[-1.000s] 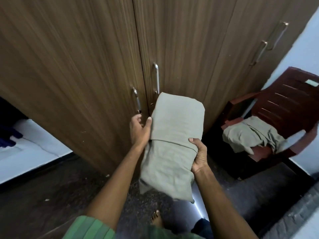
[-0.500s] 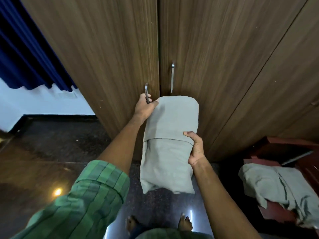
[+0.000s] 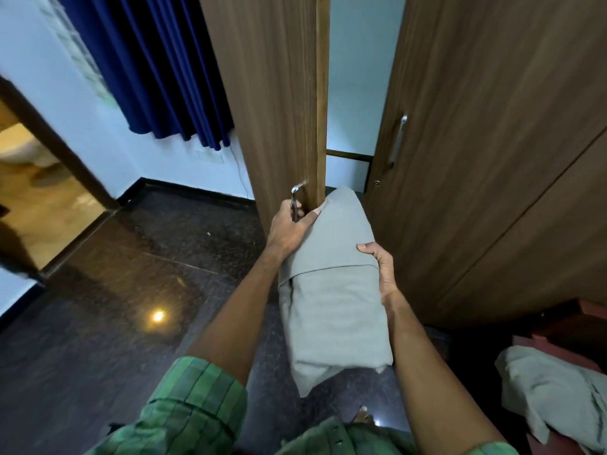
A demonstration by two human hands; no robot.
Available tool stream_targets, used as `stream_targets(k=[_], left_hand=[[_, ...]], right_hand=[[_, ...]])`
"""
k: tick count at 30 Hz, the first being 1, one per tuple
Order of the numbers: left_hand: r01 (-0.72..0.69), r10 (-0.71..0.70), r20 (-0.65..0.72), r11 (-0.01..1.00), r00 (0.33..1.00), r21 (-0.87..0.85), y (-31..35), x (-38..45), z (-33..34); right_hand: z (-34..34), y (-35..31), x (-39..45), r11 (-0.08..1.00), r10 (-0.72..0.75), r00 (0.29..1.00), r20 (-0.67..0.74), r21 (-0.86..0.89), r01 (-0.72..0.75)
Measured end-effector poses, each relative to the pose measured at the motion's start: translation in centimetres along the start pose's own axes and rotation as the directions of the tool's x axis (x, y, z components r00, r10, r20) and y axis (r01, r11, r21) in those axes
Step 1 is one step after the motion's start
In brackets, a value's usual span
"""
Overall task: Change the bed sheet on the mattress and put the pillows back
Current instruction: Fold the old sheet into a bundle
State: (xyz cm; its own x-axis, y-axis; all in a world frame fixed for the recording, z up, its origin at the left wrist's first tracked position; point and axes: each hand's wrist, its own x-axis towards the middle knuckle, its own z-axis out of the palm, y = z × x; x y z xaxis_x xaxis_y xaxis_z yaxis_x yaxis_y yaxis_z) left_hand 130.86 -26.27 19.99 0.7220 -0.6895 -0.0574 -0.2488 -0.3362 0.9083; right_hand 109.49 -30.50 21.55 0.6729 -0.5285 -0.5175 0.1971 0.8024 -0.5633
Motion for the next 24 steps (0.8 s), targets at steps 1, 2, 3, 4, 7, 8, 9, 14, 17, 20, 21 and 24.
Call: stream_targets(k=[1,2,3,4,7,8,9,14,17,20,21,24], left_hand=[[0.012,-0.012,0.005,1.000,1.000,-0.008,-0.2,-0.4,-0.5],[0.021,-0.021,0.006,1.000,1.000,-0.023,-0.4,-0.8,-1.2],[0.029,-0.028,0.005,0.999,1.000,-0.037,-0.5,-1.2,-1.8],[0.036,-0.036,0.003,0.998,0.999,-0.045,-0.5,-1.6,-2.4],[0.079,-0.079,-0.004,0.997,0.997,-0.023,-0.4,-2.5,-4.1],[0.097,-0.097,-0.014,0.995,0.995,-0.013,-0.2,-2.9,-4.6],[0.114,-0.113,-0.035,0.994,0.993,0.002,-0.2,-3.4,-5.1],[0.214,-0.170,-0.236,0.960,0.957,0.179,0.4,-5.8,-7.8],[0.292,-0.146,-0.410,0.901,0.900,0.321,0.0,-7.4,-9.4],[0.404,-0.217,-0.472,0.849,0.854,0.340,-1.0,-8.2,-11.3],[0.417,-0.244,-0.465,0.852,0.851,0.317,-1.5,-8.4,-12.2],[0.416,-0.317,-0.381,0.884,0.868,0.214,-3.9,-9.7,-14.9]], right_hand=[[0.2,0.5,-0.1,1.000,0.010,1.000,0.009,-0.010,-0.009],[0.6,1.1,-0.3,1.000,0.021,1.000,0.018,-0.021,-0.021],[1.0,1.6,-0.5,0.999,0.031,0.999,0.028,-0.032,-0.031],[1.4,2.1,-0.7,0.998,0.042,0.998,0.036,-0.044,-0.041],[2.4,3.4,-1.1,0.994,0.099,0.991,0.086,-0.063,-0.094],[2.7,3.8,-1.2,0.991,0.120,0.987,0.107,-0.070,-0.112],[3.1,4.2,-1.3,0.988,0.141,0.983,0.121,-0.084,-0.131],[5.0,6.5,-0.8,0.956,0.236,0.962,0.139,-0.213,-0.203],[6.0,7.6,-0.3,0.938,0.250,0.957,0.146,-0.284,-0.201],[7.2,8.5,0.0,0.927,0.267,0.949,0.165,-0.312,-0.206],[7.4,8.7,0.2,0.926,0.265,0.950,0.165,-0.320,-0.202],[8.1,9.0,0.5,0.930,0.247,0.954,0.172,-0.320,-0.183]])
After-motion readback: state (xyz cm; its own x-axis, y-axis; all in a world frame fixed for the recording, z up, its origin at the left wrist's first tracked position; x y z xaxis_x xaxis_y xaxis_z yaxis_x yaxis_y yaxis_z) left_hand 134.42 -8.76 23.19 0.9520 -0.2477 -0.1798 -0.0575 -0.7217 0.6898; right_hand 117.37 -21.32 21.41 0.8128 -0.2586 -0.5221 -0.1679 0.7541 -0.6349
